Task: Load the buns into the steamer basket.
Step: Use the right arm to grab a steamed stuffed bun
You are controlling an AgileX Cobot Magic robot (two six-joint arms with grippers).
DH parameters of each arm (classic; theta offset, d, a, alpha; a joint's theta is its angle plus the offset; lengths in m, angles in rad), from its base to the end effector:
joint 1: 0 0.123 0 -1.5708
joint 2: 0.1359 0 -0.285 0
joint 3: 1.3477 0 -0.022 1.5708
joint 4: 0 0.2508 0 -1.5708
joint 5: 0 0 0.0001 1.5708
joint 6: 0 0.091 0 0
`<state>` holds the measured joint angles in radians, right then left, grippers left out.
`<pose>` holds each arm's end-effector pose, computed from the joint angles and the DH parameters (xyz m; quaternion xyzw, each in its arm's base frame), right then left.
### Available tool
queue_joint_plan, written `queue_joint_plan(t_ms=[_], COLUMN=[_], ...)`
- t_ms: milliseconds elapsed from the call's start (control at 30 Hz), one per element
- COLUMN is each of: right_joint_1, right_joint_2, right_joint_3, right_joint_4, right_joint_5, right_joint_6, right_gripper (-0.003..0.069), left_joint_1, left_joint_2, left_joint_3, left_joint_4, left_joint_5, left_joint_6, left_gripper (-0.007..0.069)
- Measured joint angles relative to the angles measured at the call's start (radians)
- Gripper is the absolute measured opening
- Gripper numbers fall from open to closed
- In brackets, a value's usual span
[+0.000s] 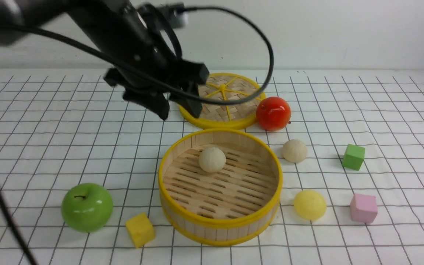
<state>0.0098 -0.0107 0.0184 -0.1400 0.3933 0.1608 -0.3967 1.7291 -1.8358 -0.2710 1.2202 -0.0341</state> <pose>0.0520 -0.0044 0.1726 0.0245 0.8074 -0.0095 0.5894 0.3333 -0.1644 0.3908 0.1617 0.9406 -0.1885 0.2315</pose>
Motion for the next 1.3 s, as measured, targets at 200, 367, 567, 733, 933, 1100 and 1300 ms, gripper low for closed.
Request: queue_joint_plan(t_ms=[200, 367, 567, 733, 933, 1100, 1300], right_joint_1=[0.000, 0.000, 0.000, 0.000, 0.000, 0.000, 0.000], right_joint_2=[0.000, 0.000, 0.000, 0.000, 0.000, 0.000, 0.000], right_joint_3=[0.000, 0.000, 0.000, 0.000, 0.000, 0.000, 0.000], right_joint_4=[0.000, 0.000, 0.000, 0.000, 0.000, 0.000, 0.000], right_joint_5=[0.000, 0.000, 0.000, 0.000, 0.000, 0.000, 0.000], right_joint_6=[0.000, 0.000, 0.000, 0.000, 0.000, 0.000, 0.000], right_gripper=[0.0241, 0.0241, 0.0241, 0.0241, 0.0241, 0.0241, 0.0241], left_joint_1=[0.000, 0.000, 0.000, 0.000, 0.000, 0.000, 0.000], left_joint_2=[-0.289, -0.569, -0.926, -1.204, -1.363, -1.368, -1.368], left_joint_3=[-0.006, 0.047, 0.372, 0.745, 1.008, 1.062, 1.064], left_joint_4=[0.048, 0.121, 0.216, 0.223, 0.223, 0.178, 0.147], left_joint_5=[0.016, 0.016, 0.014, -0.150, -0.314, -0.380, -0.396], left_joint_6=[-0.057, -0.061, -0.063, -0.093, -0.118, -0.141, -0.144], left_gripper=[0.0469, 0.0419, 0.0284, 0.0064, -0.0013, -0.0013, -0.0013])
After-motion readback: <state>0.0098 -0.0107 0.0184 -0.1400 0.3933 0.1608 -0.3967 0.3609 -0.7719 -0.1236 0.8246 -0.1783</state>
